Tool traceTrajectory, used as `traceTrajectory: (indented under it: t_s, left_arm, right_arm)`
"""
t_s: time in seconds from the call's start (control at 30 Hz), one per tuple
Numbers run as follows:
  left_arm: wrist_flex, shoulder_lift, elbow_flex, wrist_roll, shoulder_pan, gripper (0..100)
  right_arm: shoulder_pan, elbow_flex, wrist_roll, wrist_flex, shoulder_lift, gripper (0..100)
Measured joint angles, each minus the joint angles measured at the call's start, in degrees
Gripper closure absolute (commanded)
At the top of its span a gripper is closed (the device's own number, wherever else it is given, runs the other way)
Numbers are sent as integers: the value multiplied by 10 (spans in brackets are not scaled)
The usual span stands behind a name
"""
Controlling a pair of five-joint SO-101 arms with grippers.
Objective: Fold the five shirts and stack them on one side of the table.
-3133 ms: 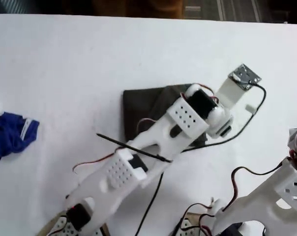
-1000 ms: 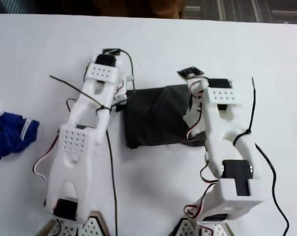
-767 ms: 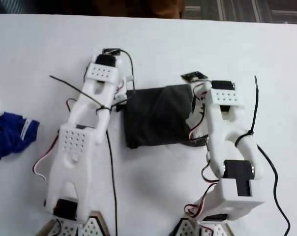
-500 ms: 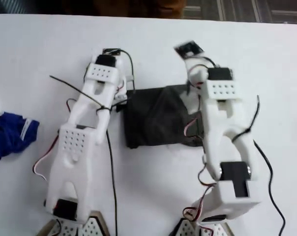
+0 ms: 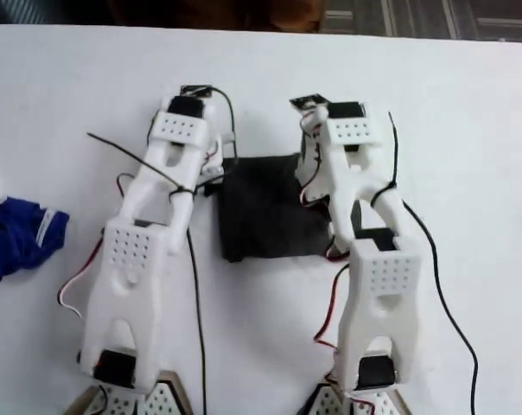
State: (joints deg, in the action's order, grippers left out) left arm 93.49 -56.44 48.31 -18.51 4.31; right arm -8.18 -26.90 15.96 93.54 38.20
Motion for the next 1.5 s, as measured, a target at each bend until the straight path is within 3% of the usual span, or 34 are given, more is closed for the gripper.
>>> traceTrajectory:
  t_s: [0.57,0.87,1.13,1.5]
  left_arm:
    - [-2,0,0,0,0,909]
    - [-2,0,0,0,0,909]
    - [-2,0,0,-1,0,909]
    - [-2,0,0,-1,0,909]
  right_arm:
    - [70,-18,-4,55,-11,981]
    - [70,-161,-4,11,-35,981]
    - [47,-277,-4,-29,116,981]
    - [51,-443,-4,38,235,981]
